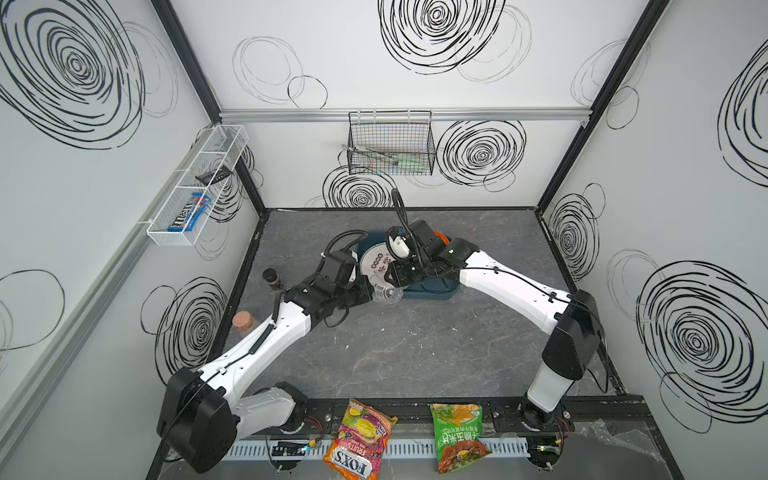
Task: Place the mixed dishes into the plastic bin
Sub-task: 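Close the right gripper on the clear cup held by the left gripper, then carry the clear cup over the bin with right gripper while left gripper withdraws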
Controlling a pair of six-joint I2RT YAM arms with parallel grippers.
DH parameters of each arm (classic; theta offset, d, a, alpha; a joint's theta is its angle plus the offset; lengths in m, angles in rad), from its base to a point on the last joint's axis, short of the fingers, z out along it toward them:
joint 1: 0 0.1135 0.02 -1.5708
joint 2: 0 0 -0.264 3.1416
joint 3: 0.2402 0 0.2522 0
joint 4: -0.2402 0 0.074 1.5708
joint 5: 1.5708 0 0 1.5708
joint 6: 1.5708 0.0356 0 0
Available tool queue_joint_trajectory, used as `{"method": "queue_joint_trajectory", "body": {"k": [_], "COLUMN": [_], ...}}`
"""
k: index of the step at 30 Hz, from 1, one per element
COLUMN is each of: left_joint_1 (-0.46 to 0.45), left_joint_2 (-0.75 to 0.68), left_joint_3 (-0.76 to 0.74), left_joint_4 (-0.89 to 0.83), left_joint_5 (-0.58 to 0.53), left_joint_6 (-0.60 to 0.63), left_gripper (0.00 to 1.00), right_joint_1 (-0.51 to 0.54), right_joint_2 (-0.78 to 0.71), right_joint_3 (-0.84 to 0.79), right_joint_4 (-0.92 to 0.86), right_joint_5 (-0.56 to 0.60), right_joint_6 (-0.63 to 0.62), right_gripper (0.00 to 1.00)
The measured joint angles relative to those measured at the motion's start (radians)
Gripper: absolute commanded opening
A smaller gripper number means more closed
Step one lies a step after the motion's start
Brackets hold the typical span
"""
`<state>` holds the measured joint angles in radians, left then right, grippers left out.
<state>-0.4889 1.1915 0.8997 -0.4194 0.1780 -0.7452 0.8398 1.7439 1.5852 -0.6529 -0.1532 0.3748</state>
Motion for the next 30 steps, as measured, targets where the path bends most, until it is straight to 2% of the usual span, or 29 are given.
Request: {"method": "queue_joint_trajectory", "body": {"k": [7, 10, 24, 30], "left_joint_1": [-0.001, -0.001, 0.001, 0.021], "left_joint_2": [0.002, 0.001, -0.040, -0.102], "left_joint_3": [0.031, 0.046, 0.058, 0.045], "left_joint_4": [-0.010, -0.007, 0.009, 0.019], "left_joint_5": [-0.004, -0.004, 0.002, 0.005], "left_joint_6": [-0.004, -0.007, -0.030, -0.037], "left_gripper": [0.17, 0.20, 0.61, 0.67], "right_joint_1": [0.004, 0.003, -0.037, -0.086], "right_joint_2": [0.002, 0.006, 0.003, -0.031], "right_joint_3": [0.005, 0.005, 0.004, -0.018], "right_joint_4": [-0.026, -0.039, -0.074, -0.075], "right_joint_5": [0.043, 0.066, 0.141, 0.159], "right_joint_6": [-0.010, -0.012, -0.012, -0.010], "right_gripper": [0.15, 0.11, 0.03, 0.03]}}
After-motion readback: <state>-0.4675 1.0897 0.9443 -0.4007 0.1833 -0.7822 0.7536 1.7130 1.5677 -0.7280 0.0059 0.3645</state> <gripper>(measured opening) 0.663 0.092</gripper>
